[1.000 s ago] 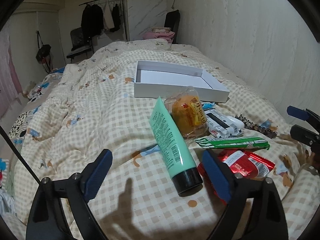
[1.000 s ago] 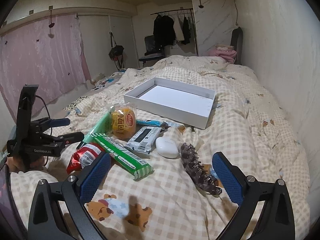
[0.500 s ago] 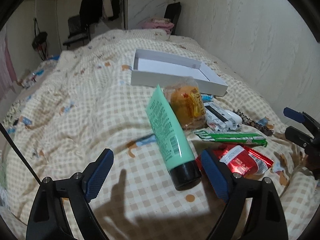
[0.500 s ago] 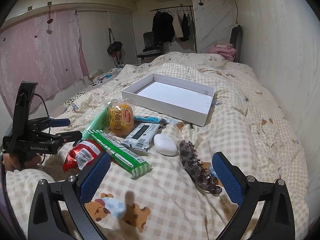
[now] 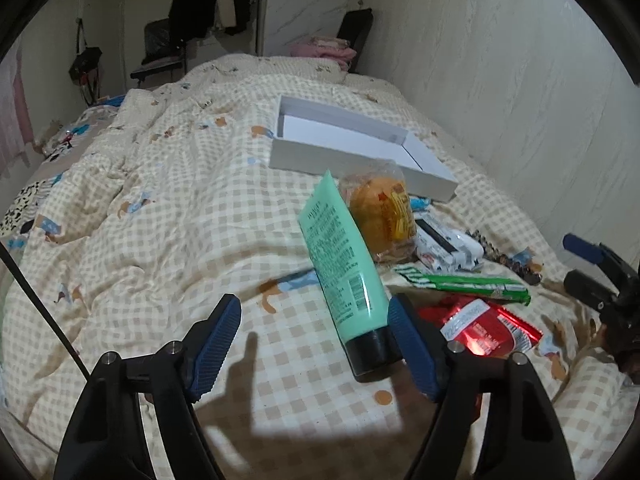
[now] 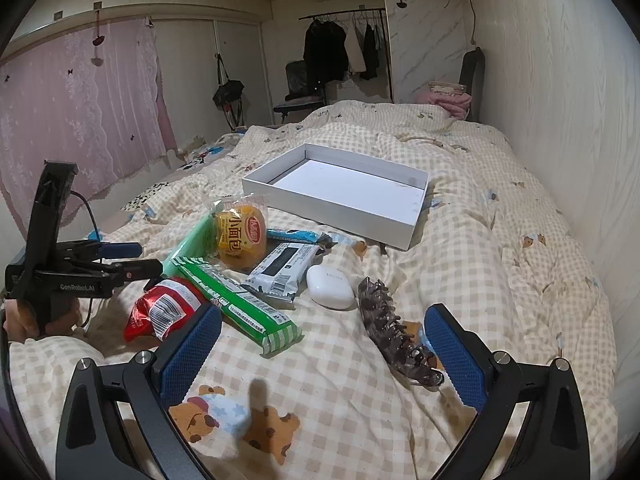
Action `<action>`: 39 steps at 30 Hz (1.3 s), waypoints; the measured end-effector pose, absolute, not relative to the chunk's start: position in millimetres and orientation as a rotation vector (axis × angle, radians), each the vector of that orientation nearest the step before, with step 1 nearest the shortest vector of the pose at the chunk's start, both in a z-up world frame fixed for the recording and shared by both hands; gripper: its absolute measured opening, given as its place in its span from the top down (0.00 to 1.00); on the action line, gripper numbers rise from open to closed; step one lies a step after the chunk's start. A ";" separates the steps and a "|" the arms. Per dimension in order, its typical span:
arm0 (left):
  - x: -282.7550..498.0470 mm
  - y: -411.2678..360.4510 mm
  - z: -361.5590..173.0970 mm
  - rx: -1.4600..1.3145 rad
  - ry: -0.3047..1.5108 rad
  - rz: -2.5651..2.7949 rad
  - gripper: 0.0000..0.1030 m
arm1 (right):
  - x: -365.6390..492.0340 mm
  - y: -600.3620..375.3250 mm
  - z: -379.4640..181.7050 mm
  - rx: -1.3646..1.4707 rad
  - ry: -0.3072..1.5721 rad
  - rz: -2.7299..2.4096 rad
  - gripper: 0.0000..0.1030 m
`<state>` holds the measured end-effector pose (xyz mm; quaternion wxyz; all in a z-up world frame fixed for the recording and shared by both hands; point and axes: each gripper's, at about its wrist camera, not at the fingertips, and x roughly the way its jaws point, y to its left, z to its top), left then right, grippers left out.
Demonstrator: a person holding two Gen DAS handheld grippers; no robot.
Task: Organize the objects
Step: 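Move both tools toward the scattered items on the bed, then close the left gripper around the green IMAGES tube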
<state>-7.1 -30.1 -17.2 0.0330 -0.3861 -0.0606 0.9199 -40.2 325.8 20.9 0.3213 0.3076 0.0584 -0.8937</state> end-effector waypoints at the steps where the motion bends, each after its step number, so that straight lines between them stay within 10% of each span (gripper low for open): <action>1: -6.6 -31.7 -15.8 -1.179 -0.193 2.847 0.23 | -40.5 326.1 20.9 0.809 0.153 -2.347 0.01; 26: -15.5 -40.0 4.5 -1.209 -0.216 2.835 0.22 | -46.4 326.5 17.4 0.854 0.145 -2.328 0.01; 28: -19.0 -48.2 6.8 -1.231 -0.288 2.813 0.30 | -46.1 326.3 17.2 0.856 0.144 -2.328 0.01; 30: -25.8 -56.4 8.1 -1.286 -0.381 2.744 0.65 | -45.2 325.8 17.3 0.860 0.139 -2.327 0.01; 39: -45.5 -68.5 1.1 -1.495 -0.579 2.542 0.67 | -48.0 328.3 17.0 0.870 0.125 -2.321 0.01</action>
